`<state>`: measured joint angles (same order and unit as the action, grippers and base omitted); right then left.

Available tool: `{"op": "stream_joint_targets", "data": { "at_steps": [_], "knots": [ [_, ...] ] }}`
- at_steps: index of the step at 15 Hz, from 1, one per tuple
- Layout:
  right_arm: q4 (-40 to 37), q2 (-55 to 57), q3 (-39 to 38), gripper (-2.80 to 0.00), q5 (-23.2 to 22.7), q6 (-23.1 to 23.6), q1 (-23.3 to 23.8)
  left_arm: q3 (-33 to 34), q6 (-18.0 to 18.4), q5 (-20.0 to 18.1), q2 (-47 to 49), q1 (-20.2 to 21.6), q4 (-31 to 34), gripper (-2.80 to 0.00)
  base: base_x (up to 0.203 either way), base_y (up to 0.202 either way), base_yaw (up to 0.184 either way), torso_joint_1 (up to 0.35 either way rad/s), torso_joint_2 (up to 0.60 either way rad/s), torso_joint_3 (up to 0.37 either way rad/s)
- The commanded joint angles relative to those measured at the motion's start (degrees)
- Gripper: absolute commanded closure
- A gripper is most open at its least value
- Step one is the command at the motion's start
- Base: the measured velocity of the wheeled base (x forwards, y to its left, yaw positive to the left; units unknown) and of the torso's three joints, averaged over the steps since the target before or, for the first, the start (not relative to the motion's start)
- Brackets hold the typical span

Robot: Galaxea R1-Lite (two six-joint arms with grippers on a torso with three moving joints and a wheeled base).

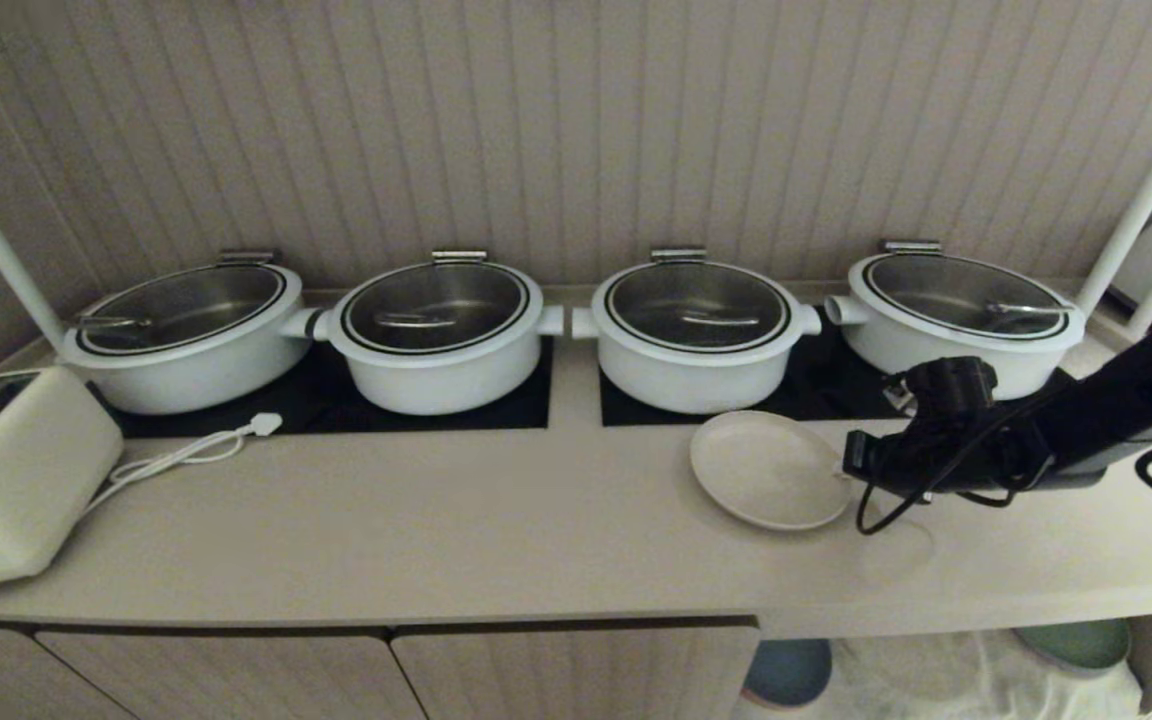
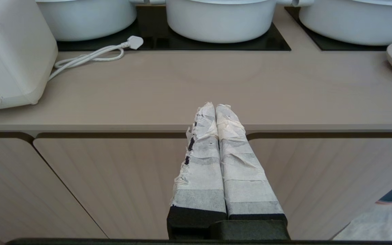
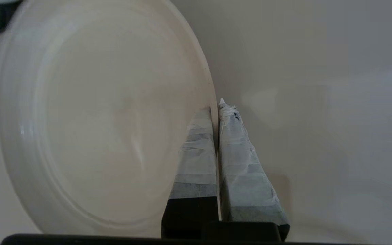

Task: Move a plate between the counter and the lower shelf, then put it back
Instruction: Put the plate

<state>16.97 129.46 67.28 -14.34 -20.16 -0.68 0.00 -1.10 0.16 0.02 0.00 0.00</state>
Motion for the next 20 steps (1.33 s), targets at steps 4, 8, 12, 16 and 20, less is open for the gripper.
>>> {"op": "stream_joint_targets", "data": {
  "at_steps": [4,8,12,16,20],
  "knots": [
    [-0.09,-0.18,-0.21,0.00,-0.07,-0.06,-0.08,0.00,-0.04,0.02,-0.02,0.00,0.00,0.00,0.000,0.000,0.000,0.000,0.00,0.000],
    [-0.18,-0.53,-0.13,0.00,-0.07,-0.06,-0.11,0.00,-0.04,0.02,-0.02,0.00,0.00,0.00,0.000,0.000,0.000,0.000,0.00,0.000],
    [-0.27,-1.06,-0.04,-2.80,-0.07,-0.06,-0.55,0.00,-0.04,0.02,-0.02,0.00,0.00,0.00,0.000,0.000,0.000,0.000,0.00,0.000],
    [-0.12,-1.03,-0.21,-2.80,0.02,0.12,-0.99,0.00,-0.04,0.02,-0.02,0.00,0.00,0.00,0.000,0.000,0.000,0.000,0.00,0.000],
    [-0.12,-2.75,-1.06,-2.80,0.12,0.20,-0.88,0.00,-0.04,0.02,-0.02,0.00,0.00,0.00,0.000,0.000,0.000,0.000,0.00,0.000]
  ]
}}
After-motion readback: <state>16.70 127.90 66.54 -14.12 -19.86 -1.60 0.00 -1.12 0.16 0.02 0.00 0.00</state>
